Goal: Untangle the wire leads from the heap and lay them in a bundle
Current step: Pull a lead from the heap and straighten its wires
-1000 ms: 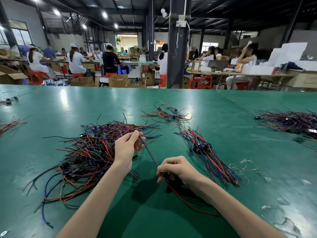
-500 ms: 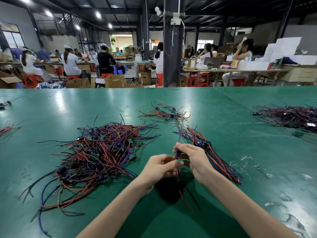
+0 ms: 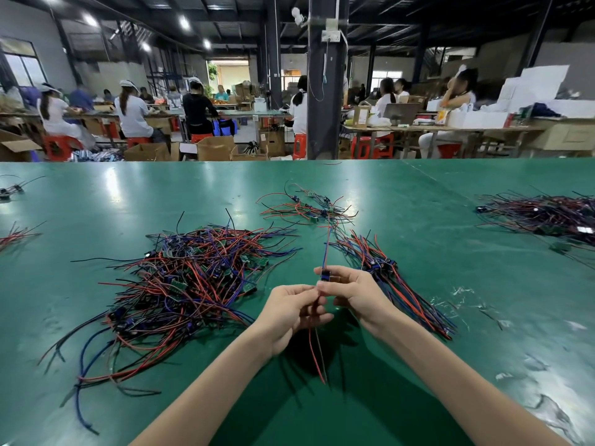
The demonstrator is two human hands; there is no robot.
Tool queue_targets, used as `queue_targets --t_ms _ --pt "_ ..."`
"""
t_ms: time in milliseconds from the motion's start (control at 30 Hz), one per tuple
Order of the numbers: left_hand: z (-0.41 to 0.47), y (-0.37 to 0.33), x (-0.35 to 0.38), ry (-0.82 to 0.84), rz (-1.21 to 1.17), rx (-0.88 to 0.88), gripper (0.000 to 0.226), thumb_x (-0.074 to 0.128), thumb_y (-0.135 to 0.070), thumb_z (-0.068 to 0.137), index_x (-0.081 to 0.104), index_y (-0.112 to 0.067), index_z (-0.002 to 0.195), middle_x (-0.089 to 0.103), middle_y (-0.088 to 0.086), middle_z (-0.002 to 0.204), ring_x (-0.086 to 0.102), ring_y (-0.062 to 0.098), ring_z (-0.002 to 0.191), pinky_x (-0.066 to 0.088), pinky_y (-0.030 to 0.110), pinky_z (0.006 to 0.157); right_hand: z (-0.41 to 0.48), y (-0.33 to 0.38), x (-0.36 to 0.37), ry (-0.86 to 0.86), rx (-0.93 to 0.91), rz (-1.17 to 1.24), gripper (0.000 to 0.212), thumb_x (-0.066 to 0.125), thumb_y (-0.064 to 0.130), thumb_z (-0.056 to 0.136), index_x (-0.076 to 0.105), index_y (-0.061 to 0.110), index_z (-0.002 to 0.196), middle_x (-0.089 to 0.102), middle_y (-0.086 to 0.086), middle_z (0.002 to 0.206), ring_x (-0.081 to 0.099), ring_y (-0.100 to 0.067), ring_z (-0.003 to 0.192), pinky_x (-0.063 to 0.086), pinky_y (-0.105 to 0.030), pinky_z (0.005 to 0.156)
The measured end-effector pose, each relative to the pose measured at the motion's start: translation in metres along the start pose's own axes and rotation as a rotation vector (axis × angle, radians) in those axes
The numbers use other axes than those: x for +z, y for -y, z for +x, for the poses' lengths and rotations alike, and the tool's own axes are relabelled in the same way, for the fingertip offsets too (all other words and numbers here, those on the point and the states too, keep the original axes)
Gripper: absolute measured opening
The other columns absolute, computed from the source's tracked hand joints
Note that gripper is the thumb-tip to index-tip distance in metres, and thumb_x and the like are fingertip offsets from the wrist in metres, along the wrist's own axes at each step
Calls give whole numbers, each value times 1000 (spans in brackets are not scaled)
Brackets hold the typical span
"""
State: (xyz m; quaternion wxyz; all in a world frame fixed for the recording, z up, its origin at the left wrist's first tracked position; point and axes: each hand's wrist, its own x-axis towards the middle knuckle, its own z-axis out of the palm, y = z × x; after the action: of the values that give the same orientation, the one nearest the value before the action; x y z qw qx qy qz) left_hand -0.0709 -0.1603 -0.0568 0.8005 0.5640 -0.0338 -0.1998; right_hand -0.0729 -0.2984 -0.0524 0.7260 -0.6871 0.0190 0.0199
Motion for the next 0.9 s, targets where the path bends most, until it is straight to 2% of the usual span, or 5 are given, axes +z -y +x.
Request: queue_targets --t_ms 167,400,500,633,900 --pt "-4 0 3 42 73 1 21 49 7 92 66 1 80 64 5 62 57 8 50 56 24 54 1 -2 -3 -23 -59 -18 22 67 -5 80 68 5 99 65 -8 77 55 -10 56 42 -32 71" --pt "-5 4 5 32 186 52 13 57 -1 91 66 2 81 56 2 56 52 7 46 54 24 53 7 -4 -8 -48 -70 26 26 68 -9 77 70 10 95 65 -13 74 55 -22 66 41 -39 76" --pt "-6 5 8 31 170 66 12 58 0 90 67 3 83 57 1 57 54 7 48 55 24 53 10 -4 -12 -84 -58 16 28 70 -5 76 71 10 99 66 -8 69 51 -20 63 40 -31 67" --pt "-10 8 11 71 203 130 9 59 -1 89 68 3 87 60 1 59 57 9 50 56 25 56 15 -1 -19 -149 -43 34 30 70 -5 77 69 6 104 60 -6 59 39 -6 41 31 -16 41" --pt "-21 10 22 213 296 208 12 59 -4 90 71 -4 90 64 -1 65 62 13 55 57 29 63 20 2 -32 -219 -12 130 26 67 -10 78 65 4 100 61 -7 55 29 -5 32 22 -13 34"
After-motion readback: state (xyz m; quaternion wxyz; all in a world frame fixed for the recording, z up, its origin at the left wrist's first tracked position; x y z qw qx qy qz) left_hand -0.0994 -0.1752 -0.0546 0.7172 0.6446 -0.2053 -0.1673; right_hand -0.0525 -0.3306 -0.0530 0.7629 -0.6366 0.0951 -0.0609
